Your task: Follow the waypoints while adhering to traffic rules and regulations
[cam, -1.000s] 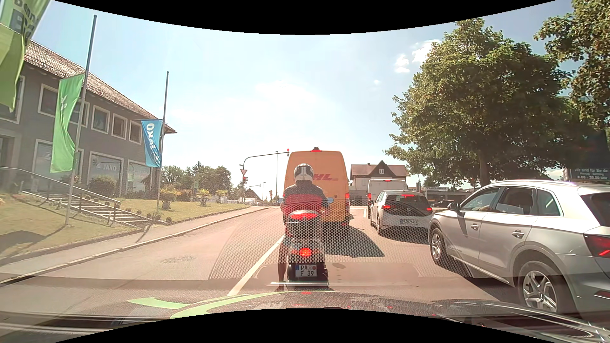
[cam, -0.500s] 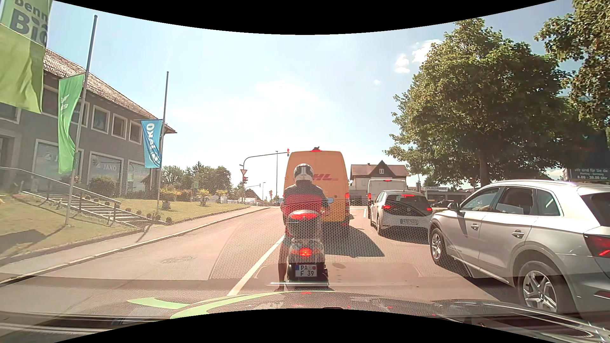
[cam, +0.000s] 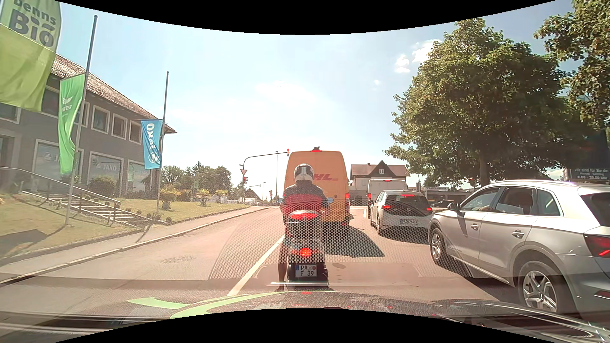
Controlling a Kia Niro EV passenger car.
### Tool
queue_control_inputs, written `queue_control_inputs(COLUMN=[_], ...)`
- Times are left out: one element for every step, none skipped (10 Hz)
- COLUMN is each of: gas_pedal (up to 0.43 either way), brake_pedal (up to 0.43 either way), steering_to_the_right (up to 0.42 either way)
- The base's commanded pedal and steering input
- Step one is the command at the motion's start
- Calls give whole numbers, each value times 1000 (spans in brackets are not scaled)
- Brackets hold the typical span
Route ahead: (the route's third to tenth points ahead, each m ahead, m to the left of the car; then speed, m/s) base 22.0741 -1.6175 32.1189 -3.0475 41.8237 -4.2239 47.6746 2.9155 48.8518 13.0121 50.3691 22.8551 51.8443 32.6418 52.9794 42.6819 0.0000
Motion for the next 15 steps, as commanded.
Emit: queue_control_inputs(gas_pedal=[0, 0, 0, 0, 0, 0, 0, 0, 0, 0, 0, 0, 0, 0, 0], brake_pedal=[250, 250, 250, 250, 250, 250, 250, 250, 250, 250, 256, 250, 250, 250, 250], steering_to_the_right=[20, 20, 19, 20, 20, 20, 20, 20, 19, 19, 19, 19, 20, 20, 20])
